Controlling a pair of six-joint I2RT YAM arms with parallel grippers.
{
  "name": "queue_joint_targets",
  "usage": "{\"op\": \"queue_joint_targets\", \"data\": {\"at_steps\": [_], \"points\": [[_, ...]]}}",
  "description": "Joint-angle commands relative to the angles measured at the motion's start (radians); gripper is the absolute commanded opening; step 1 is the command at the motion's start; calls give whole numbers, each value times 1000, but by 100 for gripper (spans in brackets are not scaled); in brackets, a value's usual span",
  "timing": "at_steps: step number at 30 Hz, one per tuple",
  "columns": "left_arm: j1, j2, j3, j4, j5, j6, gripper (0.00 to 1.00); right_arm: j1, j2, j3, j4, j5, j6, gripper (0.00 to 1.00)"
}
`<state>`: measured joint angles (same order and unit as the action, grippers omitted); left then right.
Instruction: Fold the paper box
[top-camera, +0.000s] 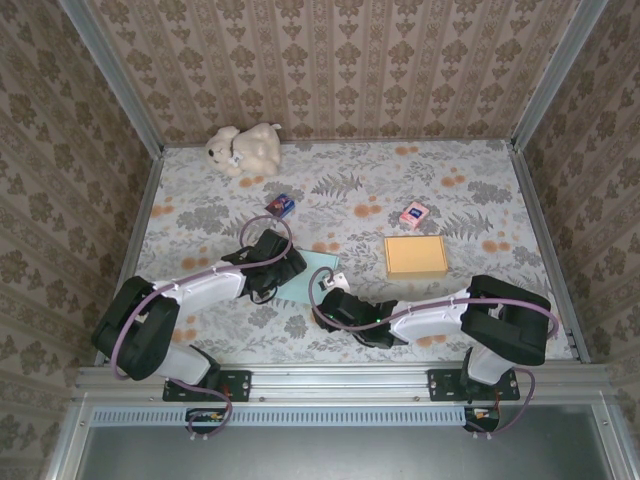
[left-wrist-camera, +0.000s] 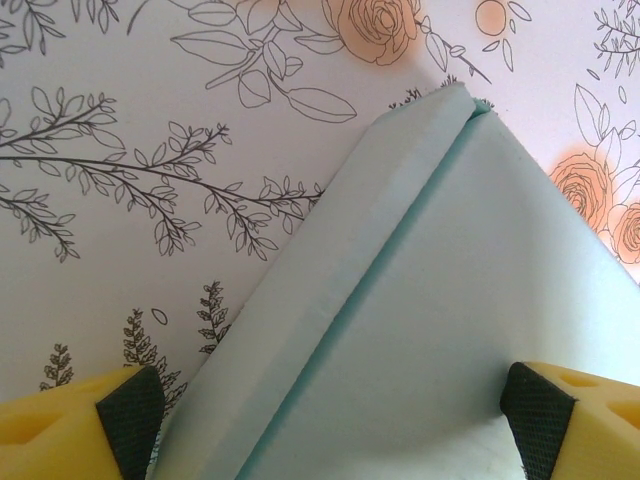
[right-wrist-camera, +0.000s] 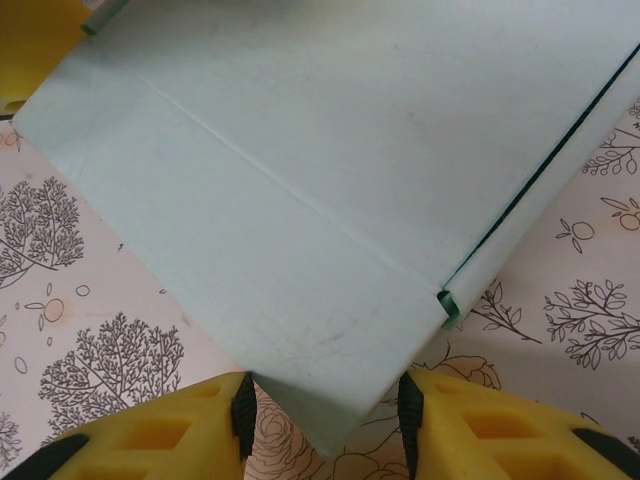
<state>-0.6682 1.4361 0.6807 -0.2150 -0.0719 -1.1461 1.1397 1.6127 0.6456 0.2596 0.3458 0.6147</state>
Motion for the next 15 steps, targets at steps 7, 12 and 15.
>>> {"op": "queue_joint_targets", "data": {"at_steps": [7, 12, 15], "points": [[-11, 44, -44, -139, -16, -5, 90, 3, 60, -15, 119, 79, -75, 43], [-11, 46, -45, -139, -19, -4, 89, 7, 89, -17, 142, 113, -106, 43], [-10, 45, -43, -139, -19, -3, 89, 7, 103, -29, 178, 139, -139, 43]]}}
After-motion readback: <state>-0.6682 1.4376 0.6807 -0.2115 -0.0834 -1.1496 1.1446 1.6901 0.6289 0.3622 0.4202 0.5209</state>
